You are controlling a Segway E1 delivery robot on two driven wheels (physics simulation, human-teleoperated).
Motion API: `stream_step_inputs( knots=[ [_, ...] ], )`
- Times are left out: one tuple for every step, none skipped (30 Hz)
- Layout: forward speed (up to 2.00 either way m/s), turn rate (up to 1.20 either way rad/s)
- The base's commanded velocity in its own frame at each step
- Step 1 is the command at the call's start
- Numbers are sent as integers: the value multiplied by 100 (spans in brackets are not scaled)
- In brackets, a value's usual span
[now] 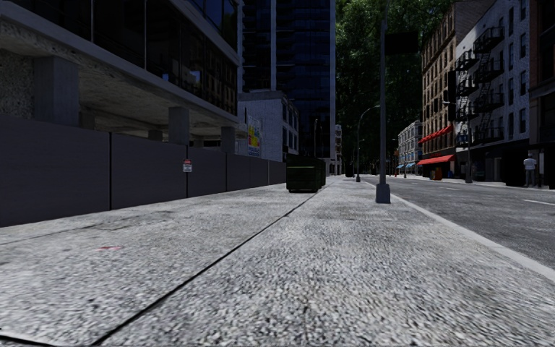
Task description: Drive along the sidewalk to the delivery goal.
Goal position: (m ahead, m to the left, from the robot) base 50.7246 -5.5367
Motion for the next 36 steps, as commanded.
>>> stream_step_inputs(
  knots=[
    [134,0],
    [134,0],
    [134,0],
    [134,0],
    [134,0],
    [134,0],
    [134,0],
    [134,0],
    [134,0],
    [134,0],
    [134,0],
    [134,0],
    [134,0],
    [134,0],
    [134,5],
    [134,22],
    [134,44],
    [134,57],
    [134,65],
    [134,65],
    [134,72],
    [134,75],
    [134,72],
    [134,19],
    [134,3],
    [135,0],
    [135,0],
    [135,0],
    [135,0],
    [135,0],
    [135,0],
    [135,0],
    [135,0],
    [135,0],
    [135,0],
    [135,0]
  ],
)
